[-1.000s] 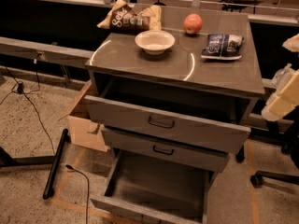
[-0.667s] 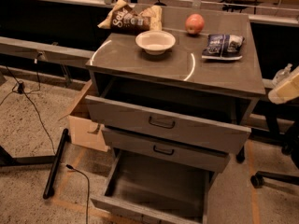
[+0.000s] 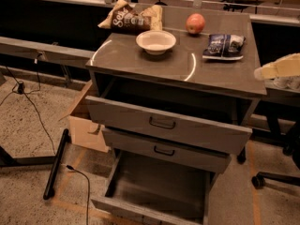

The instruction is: Place blue chip bag into bottom drawer

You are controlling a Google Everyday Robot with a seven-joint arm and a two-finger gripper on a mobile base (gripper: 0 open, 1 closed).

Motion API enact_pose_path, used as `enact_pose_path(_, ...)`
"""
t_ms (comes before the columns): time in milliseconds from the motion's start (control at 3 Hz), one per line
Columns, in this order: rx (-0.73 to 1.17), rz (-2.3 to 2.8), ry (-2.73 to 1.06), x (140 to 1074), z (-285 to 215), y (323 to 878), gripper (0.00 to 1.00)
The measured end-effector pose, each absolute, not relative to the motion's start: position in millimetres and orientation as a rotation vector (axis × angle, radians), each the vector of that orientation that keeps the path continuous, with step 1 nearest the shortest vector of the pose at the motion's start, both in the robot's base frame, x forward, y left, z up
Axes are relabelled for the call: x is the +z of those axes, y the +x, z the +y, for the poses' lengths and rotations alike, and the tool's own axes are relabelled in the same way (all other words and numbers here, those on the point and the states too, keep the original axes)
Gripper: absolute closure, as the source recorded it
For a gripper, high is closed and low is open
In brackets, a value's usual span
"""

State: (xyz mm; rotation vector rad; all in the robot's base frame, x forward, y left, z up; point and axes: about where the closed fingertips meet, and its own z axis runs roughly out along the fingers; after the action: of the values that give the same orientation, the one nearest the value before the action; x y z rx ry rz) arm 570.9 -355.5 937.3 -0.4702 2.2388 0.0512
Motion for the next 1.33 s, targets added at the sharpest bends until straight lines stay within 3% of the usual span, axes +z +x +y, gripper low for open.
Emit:
enact_pose_path(333,-0.029,2.160,-0.354,939.1,-372.3,640.5,0.00)
enact_pose_path(1333,0.077,2.062,-0.356,927.3,-341.3,677.2,0.00)
